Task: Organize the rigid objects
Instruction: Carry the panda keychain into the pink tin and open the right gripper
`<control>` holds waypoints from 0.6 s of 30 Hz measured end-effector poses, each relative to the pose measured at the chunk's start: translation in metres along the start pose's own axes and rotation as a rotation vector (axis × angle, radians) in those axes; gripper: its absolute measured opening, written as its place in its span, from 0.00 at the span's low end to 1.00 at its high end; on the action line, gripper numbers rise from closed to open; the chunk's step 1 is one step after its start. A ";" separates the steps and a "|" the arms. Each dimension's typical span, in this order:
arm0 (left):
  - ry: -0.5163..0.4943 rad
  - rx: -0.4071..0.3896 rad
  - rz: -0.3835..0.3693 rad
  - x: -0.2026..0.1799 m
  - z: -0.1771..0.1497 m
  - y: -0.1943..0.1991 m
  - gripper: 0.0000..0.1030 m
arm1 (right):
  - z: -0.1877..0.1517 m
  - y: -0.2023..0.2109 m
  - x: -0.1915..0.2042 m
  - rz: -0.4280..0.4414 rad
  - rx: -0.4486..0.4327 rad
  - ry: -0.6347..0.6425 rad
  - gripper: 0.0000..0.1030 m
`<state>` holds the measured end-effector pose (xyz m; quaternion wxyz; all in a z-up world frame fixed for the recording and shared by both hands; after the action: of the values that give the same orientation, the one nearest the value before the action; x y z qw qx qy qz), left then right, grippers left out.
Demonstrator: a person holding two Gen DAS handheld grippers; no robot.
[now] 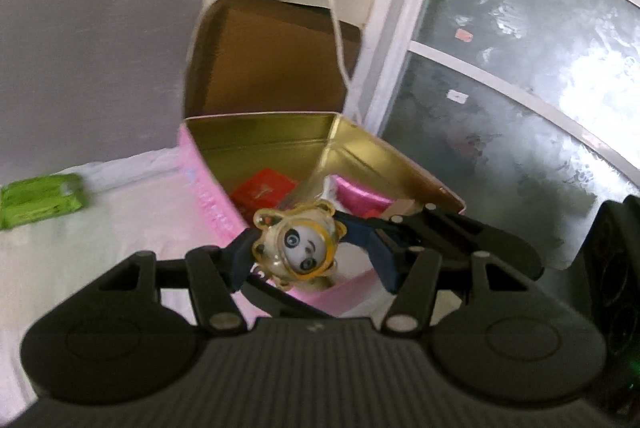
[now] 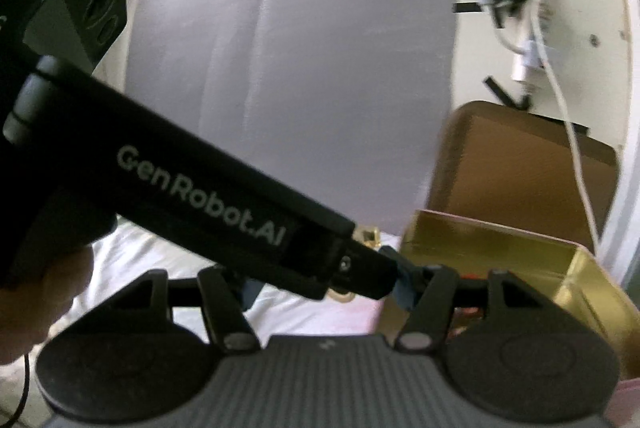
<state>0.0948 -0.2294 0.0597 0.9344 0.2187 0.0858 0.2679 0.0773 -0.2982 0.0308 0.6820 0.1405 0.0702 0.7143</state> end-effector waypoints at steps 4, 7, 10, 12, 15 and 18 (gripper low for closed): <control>-0.010 0.002 -0.030 -0.011 0.006 -0.021 0.61 | -0.001 0.004 -0.023 -0.043 -0.009 -0.022 0.59; -0.016 0.010 -0.055 -0.019 0.009 -0.037 0.61 | -0.005 0.003 -0.040 -0.071 -0.005 -0.042 0.59; -0.021 0.026 -0.070 -0.025 0.011 -0.052 0.61 | -0.009 0.000 -0.059 -0.096 -0.001 -0.067 0.59; -0.026 0.038 -0.073 -0.028 0.013 -0.062 0.61 | -0.012 0.001 -0.067 -0.108 0.001 -0.086 0.59; -0.010 0.055 -0.077 -0.027 0.016 -0.077 0.61 | -0.017 -0.003 -0.079 -0.115 0.009 -0.127 0.59; 0.010 0.075 -0.073 -0.023 0.017 -0.090 0.61 | -0.017 -0.017 -0.092 -0.112 0.032 -0.169 0.59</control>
<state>0.1224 -0.3165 0.0349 0.9342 0.2492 0.1082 0.2313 0.0908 -0.3874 0.0001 0.7220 0.2072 0.0315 0.6594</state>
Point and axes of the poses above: each gripper's, at about its wrist camera, not at the fingertips, and y roughly against the way its jaws point, x to its left, z to its top, the point moved 4 cm from there along -y, roughly the way its jaws point, and after that the axes turned 13 degrees about -y, right-handed, at the moved point
